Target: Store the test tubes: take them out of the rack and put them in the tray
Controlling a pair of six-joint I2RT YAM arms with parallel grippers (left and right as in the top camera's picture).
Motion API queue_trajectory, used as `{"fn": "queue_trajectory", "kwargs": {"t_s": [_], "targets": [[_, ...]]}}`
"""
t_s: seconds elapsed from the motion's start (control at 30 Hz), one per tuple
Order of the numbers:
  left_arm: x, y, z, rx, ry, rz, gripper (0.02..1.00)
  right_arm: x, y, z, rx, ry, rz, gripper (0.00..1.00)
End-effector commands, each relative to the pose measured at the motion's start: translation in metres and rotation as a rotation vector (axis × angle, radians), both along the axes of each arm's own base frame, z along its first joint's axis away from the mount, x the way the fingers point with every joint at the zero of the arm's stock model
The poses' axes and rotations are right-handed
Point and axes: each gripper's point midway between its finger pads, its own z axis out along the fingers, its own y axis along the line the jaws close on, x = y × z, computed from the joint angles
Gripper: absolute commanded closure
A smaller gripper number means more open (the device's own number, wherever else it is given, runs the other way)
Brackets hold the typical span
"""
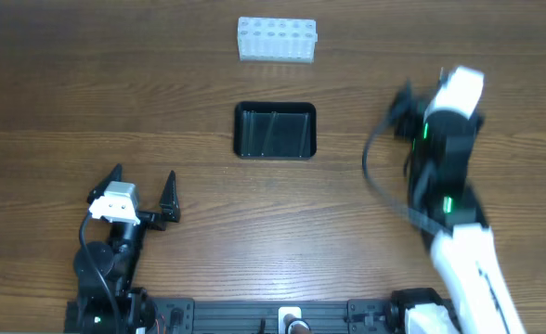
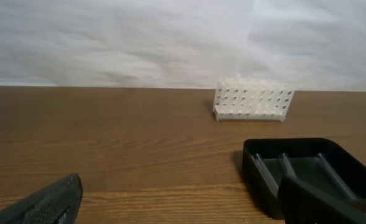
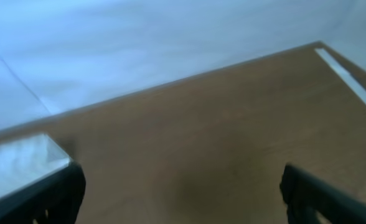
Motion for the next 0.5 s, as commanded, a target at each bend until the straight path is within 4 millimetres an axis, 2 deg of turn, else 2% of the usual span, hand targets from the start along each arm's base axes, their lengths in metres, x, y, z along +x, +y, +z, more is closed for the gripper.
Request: {"fn": "queue_trajectory", "kwargs": {"t_s": [0.03, 0.13, 0.27, 0.5], "targets": [[0.000, -0.002, -0.001, 0.014, -0.003, -0.011, 0.018, -0.063, -0.009, -0.037, -0.037, -0.040, -0.019, 0.009], [0.000, -0.002, -0.001, 0.014, -0.003, -0.011, 0.018, -0.083, -0.011, -0.048, -0.021, -0.124, -0.020, 0.007], [0.000, -0.002, -0.001, 0.014, -0.003, -0.011, 0.020, -0.098, -0.011, -0.049, -0.011, -0.218, -0.019, 0.007], [0.000, -0.002, -0.001, 0.014, -0.003, -0.011, 0.018, -0.107, -0.012, -0.039, -0.068, -0.360, -0.007, 0.009]]}}
